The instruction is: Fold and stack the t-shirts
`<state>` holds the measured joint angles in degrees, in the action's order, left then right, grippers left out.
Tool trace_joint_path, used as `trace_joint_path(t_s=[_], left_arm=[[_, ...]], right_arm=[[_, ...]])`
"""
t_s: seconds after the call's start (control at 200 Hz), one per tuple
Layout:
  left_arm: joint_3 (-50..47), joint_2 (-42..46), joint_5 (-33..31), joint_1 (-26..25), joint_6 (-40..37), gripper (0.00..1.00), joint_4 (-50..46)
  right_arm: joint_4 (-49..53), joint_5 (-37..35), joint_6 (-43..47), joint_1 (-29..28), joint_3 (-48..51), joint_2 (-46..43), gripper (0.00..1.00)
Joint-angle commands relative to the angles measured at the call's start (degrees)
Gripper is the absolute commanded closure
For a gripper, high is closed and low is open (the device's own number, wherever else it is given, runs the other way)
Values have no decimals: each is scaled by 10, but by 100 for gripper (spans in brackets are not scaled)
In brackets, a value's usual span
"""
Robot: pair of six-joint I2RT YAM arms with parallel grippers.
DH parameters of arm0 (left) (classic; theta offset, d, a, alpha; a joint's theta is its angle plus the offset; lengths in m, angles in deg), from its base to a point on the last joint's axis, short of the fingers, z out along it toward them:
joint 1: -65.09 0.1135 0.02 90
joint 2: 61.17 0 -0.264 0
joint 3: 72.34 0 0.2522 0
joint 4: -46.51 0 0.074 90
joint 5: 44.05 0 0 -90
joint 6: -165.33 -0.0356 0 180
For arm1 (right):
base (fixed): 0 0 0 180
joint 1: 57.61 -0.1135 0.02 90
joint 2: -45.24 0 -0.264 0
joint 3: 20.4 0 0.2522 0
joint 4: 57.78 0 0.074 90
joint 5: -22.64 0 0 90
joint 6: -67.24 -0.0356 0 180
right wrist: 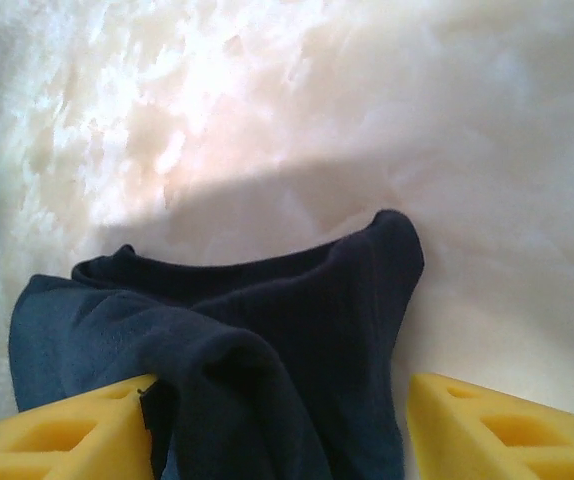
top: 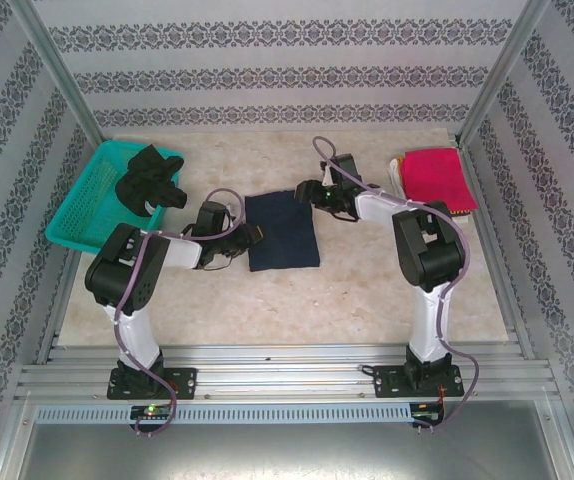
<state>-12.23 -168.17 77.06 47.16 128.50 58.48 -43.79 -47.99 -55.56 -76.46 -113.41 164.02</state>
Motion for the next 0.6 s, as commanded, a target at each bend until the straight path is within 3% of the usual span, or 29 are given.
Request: trace_joint_path(t_s=[0.0, 0.125, 0.24, 0.325, 0.4, 0.5, 0.595], left_arm=[[4, -9, -9, -2, -8, 55, -16], [21, 12, -33, 1, -44, 40, -75], [43, 13, -47, 3, -74, 40, -121], [54, 7, -47, 4, -83, 39, -137], [65, 9, -58, 4, -97, 38, -158], [93, 21, -86, 5, -132, 33, -194], [148, 21, -139, 6, -180, 22, -257]], right_arm=[[9, 12, 22, 5, -38, 36, 40], [29, 9, 13, 7, -70, 72, 55], [56, -18, 4, 4, -94, 93, 71], [80, -23, 3, 2, -112, 101, 72], [81, -25, 7, 0, -106, 89, 68], [68, -19, 14, -1, -83, 58, 47], [44, -26, 15, -1, -46, 17, 35]])
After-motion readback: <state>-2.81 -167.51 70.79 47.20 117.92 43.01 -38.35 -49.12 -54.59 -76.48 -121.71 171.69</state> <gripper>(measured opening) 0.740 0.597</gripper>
